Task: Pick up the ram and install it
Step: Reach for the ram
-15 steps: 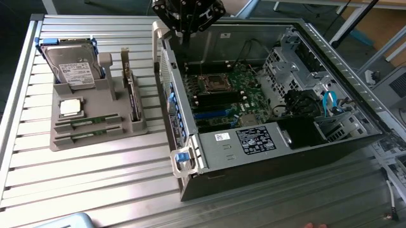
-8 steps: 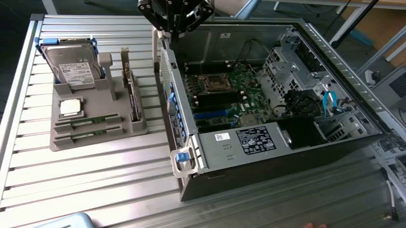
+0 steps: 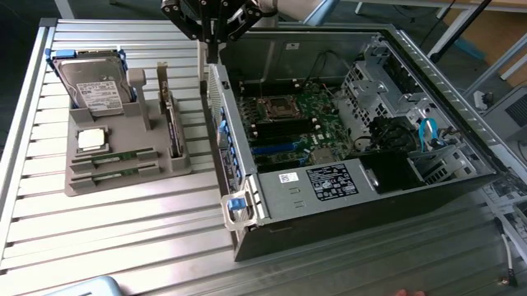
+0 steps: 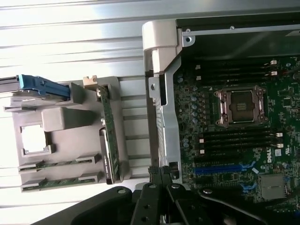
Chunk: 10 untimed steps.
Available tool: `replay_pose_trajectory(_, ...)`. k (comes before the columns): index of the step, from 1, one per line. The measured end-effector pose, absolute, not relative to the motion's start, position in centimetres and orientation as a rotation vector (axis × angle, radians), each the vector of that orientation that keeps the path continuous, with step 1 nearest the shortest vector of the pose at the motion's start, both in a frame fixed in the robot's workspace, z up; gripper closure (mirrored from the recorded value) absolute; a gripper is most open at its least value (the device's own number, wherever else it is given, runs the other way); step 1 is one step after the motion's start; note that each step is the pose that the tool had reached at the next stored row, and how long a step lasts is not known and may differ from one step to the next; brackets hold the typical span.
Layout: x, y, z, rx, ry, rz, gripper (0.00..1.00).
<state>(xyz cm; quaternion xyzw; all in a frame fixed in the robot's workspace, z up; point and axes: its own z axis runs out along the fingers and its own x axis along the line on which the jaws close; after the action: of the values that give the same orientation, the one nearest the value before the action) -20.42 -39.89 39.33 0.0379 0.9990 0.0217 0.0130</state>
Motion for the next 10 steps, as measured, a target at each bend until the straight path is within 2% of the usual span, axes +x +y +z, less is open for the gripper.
replay_pose_trajectory(10, -23.2, -39.9, 39.3, 0.118, 3.113, 0.068, 0.89)
